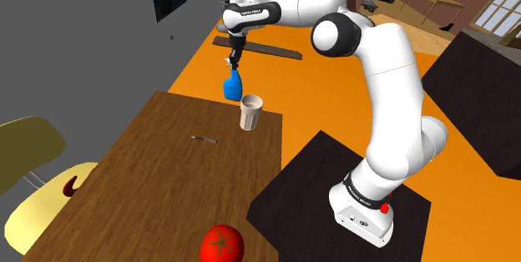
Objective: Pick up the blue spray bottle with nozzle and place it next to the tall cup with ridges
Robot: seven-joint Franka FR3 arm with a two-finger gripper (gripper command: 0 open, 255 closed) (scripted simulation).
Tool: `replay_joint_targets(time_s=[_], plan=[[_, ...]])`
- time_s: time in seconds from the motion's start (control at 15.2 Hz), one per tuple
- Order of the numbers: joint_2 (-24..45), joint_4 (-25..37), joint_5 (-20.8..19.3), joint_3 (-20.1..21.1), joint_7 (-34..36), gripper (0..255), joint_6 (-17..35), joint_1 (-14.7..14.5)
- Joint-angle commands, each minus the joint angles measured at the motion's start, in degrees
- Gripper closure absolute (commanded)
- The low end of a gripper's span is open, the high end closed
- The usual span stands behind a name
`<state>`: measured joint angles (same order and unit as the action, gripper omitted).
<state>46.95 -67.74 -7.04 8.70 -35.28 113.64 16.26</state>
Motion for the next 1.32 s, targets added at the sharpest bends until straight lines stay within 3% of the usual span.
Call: replay_joint_targets(time_s=[0.0, 0.53, 1.06, 1.12, 1.25], plan=[[0.52, -0.79, -0.1, -0.06, 0.11, 255, 1.35, -0.02], [3.48, -1.92, -0.45, -0.35, 0.31, 255, 5.44, -0.12], [3.52, -1.93, -0.45, -0.35, 0.31, 255, 5.49, -0.12], [3.52, -1.93, -0.45, -0.35, 0.31, 0, 5.48, -0.12], [3.53, -1.91, -0.45, -0.35, 0.31, 0, 5.48, -0.12]])
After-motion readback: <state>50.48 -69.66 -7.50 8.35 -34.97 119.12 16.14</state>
